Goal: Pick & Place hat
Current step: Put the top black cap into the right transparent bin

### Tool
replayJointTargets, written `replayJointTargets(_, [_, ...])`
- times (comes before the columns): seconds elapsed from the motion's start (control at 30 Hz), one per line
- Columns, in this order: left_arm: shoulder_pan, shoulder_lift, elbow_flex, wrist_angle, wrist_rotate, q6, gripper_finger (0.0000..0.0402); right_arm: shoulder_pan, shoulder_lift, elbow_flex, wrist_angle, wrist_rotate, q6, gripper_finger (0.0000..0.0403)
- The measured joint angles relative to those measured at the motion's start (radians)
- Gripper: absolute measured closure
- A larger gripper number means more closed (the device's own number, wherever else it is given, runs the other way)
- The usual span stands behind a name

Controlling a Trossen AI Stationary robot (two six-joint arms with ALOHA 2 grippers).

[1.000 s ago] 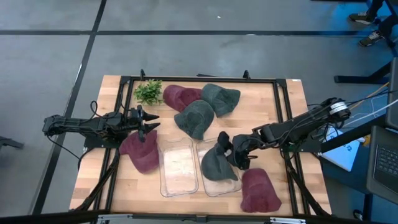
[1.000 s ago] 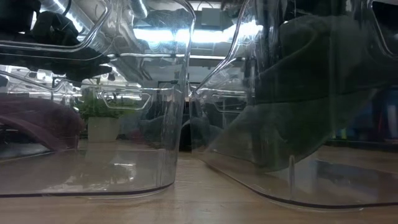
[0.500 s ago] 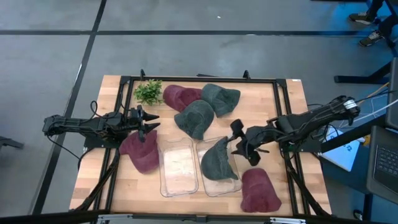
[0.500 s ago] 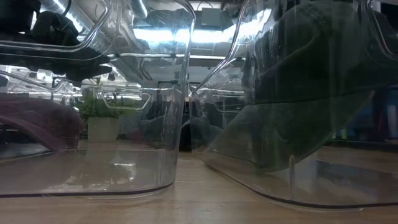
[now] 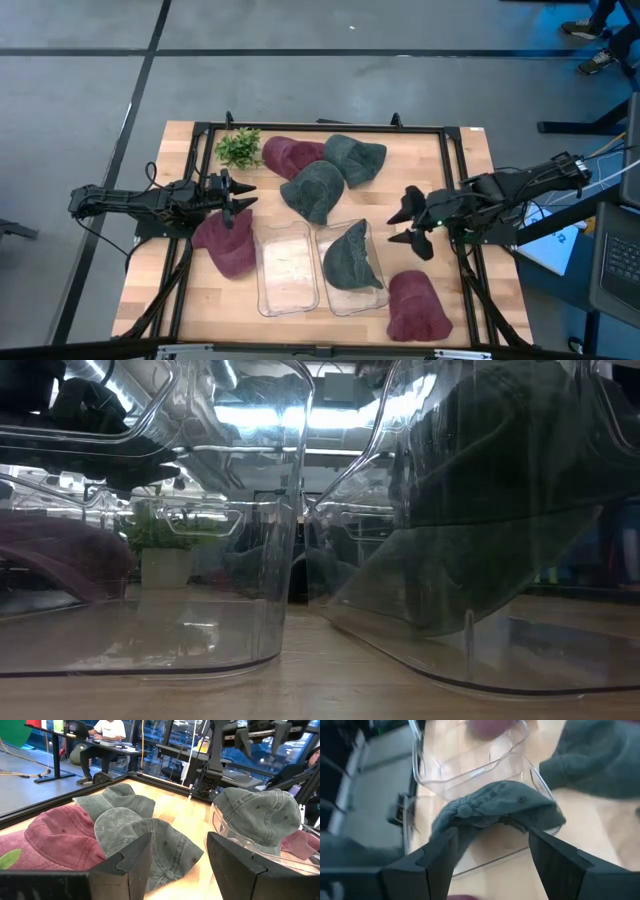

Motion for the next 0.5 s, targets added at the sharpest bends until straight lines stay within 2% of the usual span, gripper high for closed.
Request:
replayJointTargets(0.2, [0.000,0.000,0.000,0.000,0.000,0.000,0.0217,0.013,-0.133,-0.129,0.077,-0.008,0.143,0.0159])
replayJointTargets(0.33, [0.000,0.000,0.000,0.000,0.000,0.000,0.0217,0.012,-0.179,-0.248,0.262,0.000,0.153,0.0159])
replayJointTargets(0.5, [0.000,0.000,0.000,0.000,0.000,0.000,0.0217,-0.018,-0.153,-0.365,0.532,0.002,0.160,0.0159])
